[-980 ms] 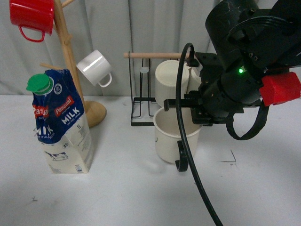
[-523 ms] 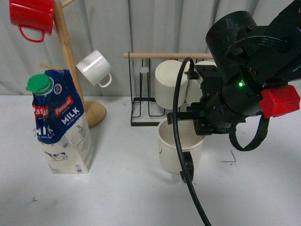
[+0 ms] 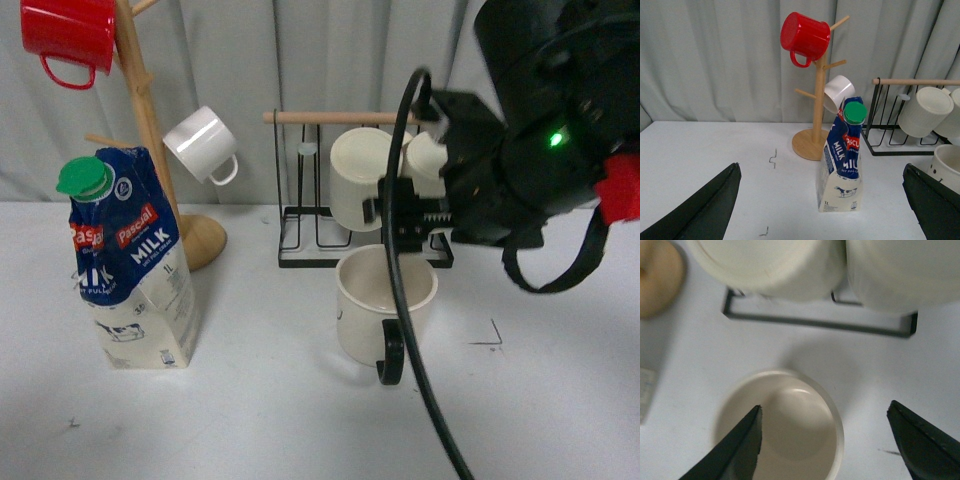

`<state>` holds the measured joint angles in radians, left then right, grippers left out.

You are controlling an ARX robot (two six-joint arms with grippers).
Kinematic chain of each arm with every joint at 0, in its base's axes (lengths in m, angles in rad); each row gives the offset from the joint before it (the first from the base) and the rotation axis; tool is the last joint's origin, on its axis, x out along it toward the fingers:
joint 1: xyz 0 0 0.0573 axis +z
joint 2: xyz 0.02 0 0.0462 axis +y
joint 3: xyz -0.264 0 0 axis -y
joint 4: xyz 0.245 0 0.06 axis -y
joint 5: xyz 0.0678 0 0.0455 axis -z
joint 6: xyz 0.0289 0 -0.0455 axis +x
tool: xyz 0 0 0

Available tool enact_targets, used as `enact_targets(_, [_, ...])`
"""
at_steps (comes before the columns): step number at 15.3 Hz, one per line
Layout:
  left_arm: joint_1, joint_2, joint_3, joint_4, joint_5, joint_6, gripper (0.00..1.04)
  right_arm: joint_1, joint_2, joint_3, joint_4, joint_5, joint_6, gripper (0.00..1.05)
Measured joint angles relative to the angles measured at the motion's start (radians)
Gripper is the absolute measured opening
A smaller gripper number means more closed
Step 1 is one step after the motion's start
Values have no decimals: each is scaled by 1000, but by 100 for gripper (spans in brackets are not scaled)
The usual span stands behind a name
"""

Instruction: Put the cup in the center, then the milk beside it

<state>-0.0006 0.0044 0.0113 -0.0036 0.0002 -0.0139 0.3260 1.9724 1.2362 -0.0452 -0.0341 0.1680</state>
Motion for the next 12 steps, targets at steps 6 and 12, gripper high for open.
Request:
enact_targets(6, [0, 0, 0, 0, 0, 0, 98, -28, -519, -269, 478, 154, -37, 80])
enact_targets(12, [0, 0, 0, 0, 0, 0, 98, -162, -853, -795, 699, 190, -159, 13])
